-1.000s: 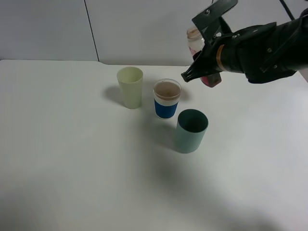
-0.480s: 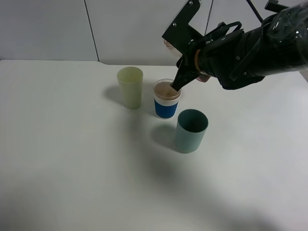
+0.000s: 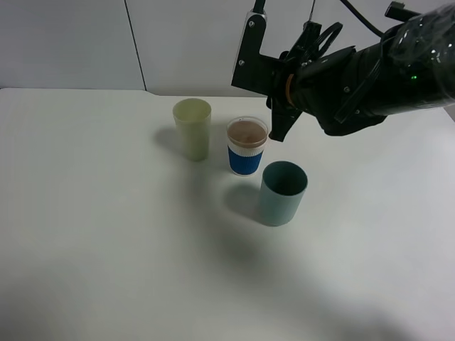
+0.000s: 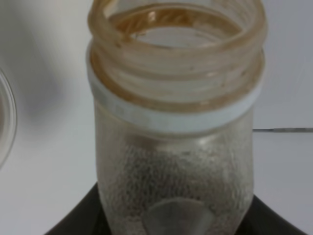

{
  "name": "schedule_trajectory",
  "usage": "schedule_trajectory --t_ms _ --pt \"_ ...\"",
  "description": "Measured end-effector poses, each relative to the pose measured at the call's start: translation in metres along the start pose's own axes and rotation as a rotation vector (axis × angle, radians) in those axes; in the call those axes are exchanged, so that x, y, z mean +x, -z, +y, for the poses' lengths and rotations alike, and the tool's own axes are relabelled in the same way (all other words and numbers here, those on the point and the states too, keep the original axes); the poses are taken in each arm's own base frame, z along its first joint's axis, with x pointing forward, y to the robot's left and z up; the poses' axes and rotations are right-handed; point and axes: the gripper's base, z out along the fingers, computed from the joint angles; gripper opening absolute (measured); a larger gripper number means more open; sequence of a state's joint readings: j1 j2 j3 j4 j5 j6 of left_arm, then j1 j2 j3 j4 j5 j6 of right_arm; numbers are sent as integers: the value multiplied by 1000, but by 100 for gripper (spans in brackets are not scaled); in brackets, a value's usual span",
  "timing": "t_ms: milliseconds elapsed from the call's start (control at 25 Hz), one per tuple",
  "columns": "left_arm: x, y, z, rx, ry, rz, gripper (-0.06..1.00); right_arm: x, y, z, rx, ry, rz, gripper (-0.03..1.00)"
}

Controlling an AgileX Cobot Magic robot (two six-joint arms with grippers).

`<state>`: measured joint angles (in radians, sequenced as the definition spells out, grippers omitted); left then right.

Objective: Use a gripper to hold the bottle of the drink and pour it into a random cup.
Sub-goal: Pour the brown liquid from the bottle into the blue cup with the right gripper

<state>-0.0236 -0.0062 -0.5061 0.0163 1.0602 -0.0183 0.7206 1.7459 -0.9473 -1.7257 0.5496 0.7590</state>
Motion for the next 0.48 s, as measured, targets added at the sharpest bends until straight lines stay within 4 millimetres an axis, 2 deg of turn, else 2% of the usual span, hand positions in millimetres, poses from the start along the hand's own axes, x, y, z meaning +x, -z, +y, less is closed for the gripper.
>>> schedule_trajectory --t_ms 480 --pt "0 0 0 0 0 0 93 0 0 0 3 169 4 37"
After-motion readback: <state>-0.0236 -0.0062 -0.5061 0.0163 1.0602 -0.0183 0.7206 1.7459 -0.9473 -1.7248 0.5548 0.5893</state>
